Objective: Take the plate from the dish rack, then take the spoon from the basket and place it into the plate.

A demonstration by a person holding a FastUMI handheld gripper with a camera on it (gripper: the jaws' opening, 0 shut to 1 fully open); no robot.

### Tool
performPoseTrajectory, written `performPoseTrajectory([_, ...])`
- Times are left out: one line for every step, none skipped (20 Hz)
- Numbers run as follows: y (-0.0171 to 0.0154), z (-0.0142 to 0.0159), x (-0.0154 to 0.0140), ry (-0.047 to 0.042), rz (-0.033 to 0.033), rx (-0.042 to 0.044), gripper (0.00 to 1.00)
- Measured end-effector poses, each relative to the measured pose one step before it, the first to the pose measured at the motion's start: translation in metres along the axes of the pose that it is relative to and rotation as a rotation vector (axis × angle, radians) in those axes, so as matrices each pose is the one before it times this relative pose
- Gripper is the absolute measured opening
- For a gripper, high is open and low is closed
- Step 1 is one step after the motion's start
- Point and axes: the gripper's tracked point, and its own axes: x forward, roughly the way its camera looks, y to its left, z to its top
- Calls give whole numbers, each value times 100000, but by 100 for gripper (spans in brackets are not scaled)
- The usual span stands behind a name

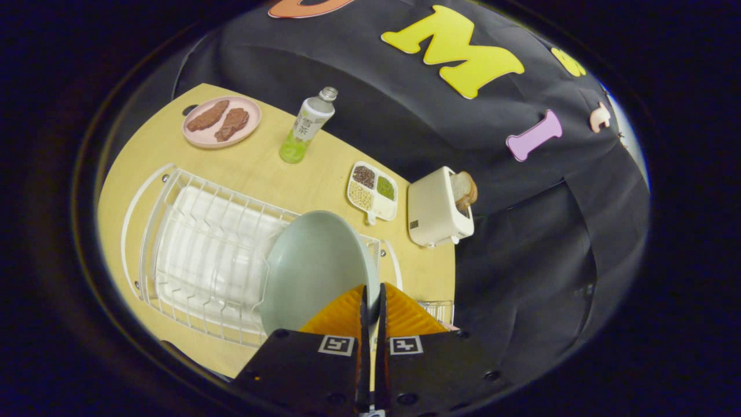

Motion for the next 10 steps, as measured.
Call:
performPoseTrajectory([-390,17,-386,-982,-1903,167,9])
performPoseTrajectory([-1623,342,-519,-3233,-5103,-1308,9])
performPoseTrajectory([-741,211,-614,-1234,-2111,-904,8])
performPoseTrajectory([-690,-432,-406,-628,-1196,593,8])
performPoseTrajectory([-634,-168,-620,-2103,973,423,8])
performPoseTrajectory([-516,-337,-389,-729,2061,2258,8])
performPoseTrajectory([-648,-682,-508,-1072,1934,1534,8])
performPoseTrajectory([-774,-629,-307,-1375,1819,435,8])
performPoseTrajectory([-572,-807,-361,-1357,2113,1310,8])
performPoseTrajectory([-446,-1013,-367,-946,3112,773,8])
